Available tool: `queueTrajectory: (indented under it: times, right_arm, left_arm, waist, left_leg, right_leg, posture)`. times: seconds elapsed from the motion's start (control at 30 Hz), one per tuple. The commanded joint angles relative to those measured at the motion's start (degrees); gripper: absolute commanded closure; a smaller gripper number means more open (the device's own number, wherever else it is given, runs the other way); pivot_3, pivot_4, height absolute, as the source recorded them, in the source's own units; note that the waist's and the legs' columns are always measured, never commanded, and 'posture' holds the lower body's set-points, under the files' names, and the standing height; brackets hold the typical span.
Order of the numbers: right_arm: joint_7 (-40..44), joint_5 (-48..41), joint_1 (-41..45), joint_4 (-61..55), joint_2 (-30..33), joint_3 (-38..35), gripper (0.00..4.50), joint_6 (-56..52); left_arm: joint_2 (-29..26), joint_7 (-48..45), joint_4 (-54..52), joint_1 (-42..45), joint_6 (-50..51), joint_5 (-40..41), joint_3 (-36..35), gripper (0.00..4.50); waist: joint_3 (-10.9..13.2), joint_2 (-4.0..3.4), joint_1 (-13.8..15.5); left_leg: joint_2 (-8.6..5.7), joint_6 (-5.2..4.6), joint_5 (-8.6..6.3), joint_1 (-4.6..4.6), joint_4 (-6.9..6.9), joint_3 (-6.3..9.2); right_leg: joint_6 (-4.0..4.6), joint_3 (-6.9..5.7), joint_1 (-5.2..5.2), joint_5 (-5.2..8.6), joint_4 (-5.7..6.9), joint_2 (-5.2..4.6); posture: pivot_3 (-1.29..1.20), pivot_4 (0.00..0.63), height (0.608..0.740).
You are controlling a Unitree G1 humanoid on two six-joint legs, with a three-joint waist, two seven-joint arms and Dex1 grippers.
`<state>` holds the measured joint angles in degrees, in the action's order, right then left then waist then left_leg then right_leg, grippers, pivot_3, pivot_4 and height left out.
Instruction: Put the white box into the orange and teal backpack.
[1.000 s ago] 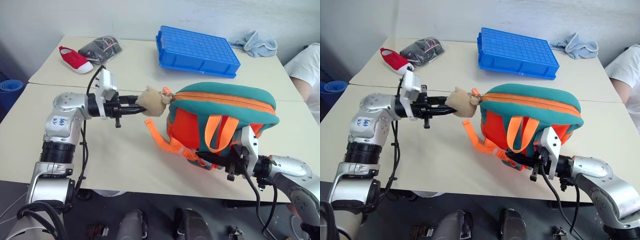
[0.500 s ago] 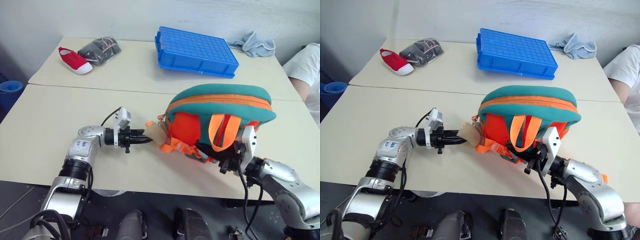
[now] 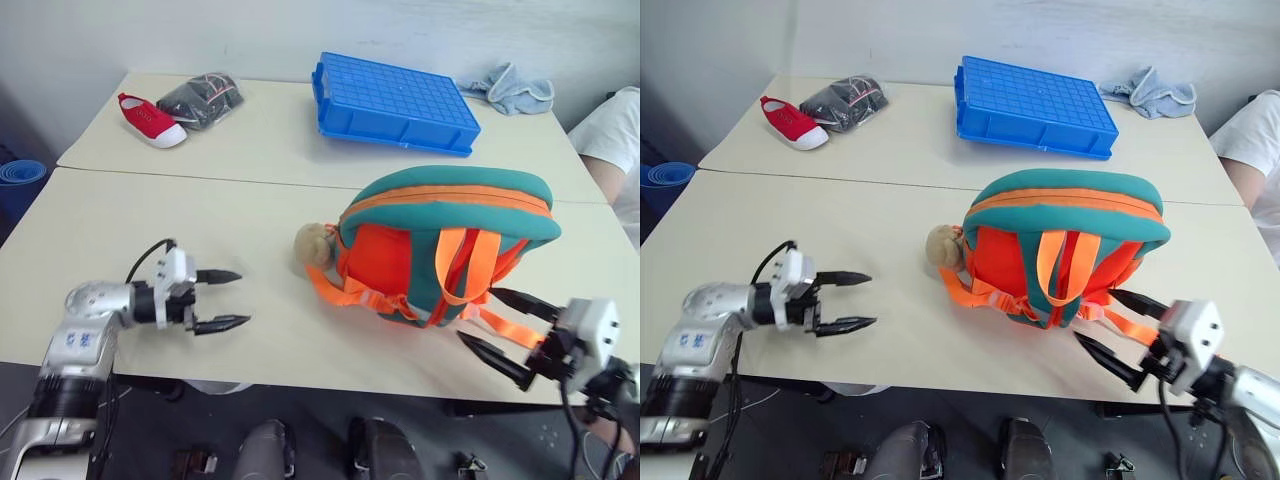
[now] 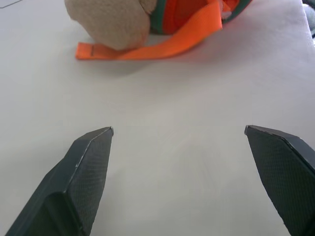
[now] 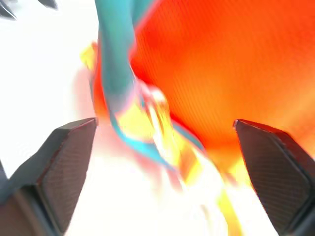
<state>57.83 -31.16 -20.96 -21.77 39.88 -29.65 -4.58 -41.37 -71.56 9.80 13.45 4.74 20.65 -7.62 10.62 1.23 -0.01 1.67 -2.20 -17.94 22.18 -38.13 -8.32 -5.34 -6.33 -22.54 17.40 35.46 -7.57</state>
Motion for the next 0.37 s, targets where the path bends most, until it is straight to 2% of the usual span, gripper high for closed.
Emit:
queueTrajectory:
  times: [0.03,0.2,0.37]
  right_arm:
    - [4.4,4.6,0.7,10.2,2.7,-5.6,0.04,11.4]
    - [7.0,6.0,4.2,22.6,4.4,-5.2,0.04,17.2]
    - [7.5,6.9,4.2,23.5,4.0,-3.7,0.04,19.3]
  left_arm:
    - [-1.6,3.3,-4.0,-3.2,-3.7,-0.1,-4.7,0.0]
    - [-2.2,5.8,-7.8,-9.3,-5.5,-0.5,-6.8,0.0]
    - [-1.7,9.1,-9.6,-11.5,-5.9,-0.5,-7.6,0.0]
  waist:
    - [0.0,-0.03,0.0]
    - [0.1,-0.15,-0.2]
    - [0.1,-0.23,-0.2]
  left_leg:
    - [0.0,0.02,-0.01,-0.03,0.01,-0.01]
    - [0.06,0.12,0.1,-0.09,0.21,-0.01]
    - [0.08,0.1,0.16,-0.09,0.2,-0.03]
  right_leg:
    - [0.01,0.03,0.0,-0.03,0.0,0.0]
    - [0.15,0.02,-0.08,0.05,0.01,0.01]
    - [0.19,0.01,-0.11,0.07,0.08,0.02]
  posture:
    - [0.0,0.15,0.74]
    - [0.0,0.15,0.74]
    - [0.0,0.15,0.74]
